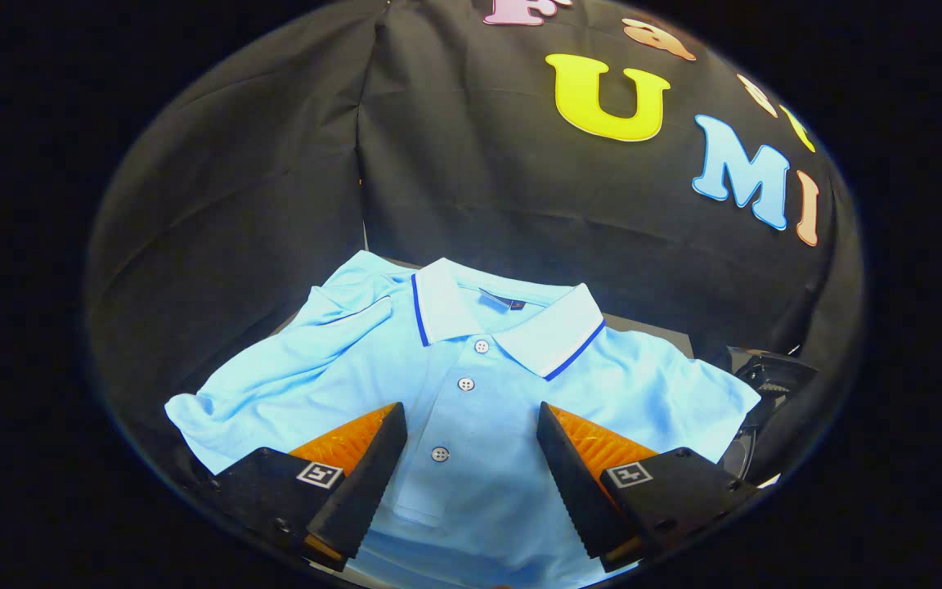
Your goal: Put the clothes into the washing machine and then close the washing machine lid.
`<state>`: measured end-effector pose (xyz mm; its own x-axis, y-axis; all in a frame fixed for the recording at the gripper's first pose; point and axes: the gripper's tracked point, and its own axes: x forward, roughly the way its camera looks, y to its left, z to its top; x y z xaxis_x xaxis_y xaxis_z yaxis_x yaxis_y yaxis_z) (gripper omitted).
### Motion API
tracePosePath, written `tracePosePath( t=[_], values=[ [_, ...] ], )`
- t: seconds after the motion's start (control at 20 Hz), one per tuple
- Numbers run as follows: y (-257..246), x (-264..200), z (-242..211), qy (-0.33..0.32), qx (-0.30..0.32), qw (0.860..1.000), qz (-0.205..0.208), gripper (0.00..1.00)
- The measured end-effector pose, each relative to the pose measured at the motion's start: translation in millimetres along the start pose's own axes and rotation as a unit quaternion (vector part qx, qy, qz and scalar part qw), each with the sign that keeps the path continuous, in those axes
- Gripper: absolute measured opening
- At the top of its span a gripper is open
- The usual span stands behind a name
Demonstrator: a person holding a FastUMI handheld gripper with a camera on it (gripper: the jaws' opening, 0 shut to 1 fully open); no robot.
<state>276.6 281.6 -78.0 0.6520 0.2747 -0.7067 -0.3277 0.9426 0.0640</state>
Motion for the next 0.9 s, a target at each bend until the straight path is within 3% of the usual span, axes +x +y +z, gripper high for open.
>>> tracePosePath(
  t=[0.25,0.35,0.5,0.9],
  values=[
    [5,1,3,0.008,-0.009,0.999,0.033,0.96],
    [12,0,1,0.01,-0.017,0.998,0.055,0.62],
    [10,0,2,-0.001,-0.034,0.998,0.054,0.11],
    [11,-10,14,-0.029,-0.034,0.997,0.056,0.1]
  ],
)
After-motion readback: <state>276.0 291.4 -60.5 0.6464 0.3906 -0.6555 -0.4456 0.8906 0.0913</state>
